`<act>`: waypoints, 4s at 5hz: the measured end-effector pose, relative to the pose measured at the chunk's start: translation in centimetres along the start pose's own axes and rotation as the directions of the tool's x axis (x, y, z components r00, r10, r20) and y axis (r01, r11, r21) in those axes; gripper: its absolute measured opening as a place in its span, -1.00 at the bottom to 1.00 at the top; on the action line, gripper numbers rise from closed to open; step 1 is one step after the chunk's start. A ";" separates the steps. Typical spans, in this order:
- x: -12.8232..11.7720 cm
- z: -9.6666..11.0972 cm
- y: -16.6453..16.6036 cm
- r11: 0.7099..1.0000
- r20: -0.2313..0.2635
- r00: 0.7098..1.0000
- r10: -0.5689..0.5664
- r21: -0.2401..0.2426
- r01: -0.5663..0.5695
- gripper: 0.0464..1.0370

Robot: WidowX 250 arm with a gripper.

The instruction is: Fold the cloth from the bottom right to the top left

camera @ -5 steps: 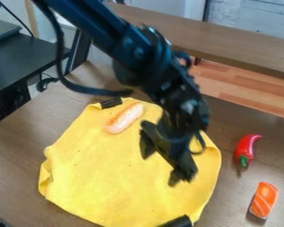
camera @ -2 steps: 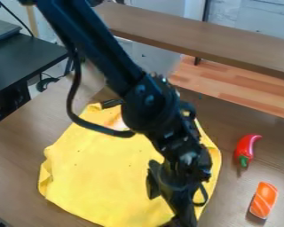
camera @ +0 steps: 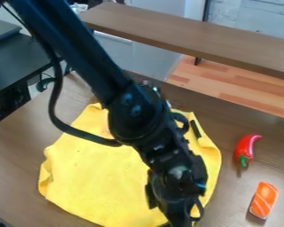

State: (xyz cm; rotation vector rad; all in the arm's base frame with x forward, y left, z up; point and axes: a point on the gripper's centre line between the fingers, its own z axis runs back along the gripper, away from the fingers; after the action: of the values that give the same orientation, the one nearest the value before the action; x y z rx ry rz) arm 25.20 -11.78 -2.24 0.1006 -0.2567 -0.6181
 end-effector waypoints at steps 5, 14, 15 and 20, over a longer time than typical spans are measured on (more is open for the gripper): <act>-0.7 -1.0 1.2 0.998 -0.108 0.994 -0.004 -0.056 -0.002 -0.97; 0.5 1.3 23.5 0.991 -0.305 0.944 -0.123 0.015 0.135 -0.97; 0.8 1.2 24.5 0.986 -0.338 0.930 -0.147 0.024 0.165 -0.97; 1.4 1.5 29.4 0.989 -0.249 0.963 -0.107 0.077 0.130 -0.94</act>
State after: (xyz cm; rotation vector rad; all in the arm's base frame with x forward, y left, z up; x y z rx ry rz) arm 42.36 11.20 4.44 0.2815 -0.0401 -0.7061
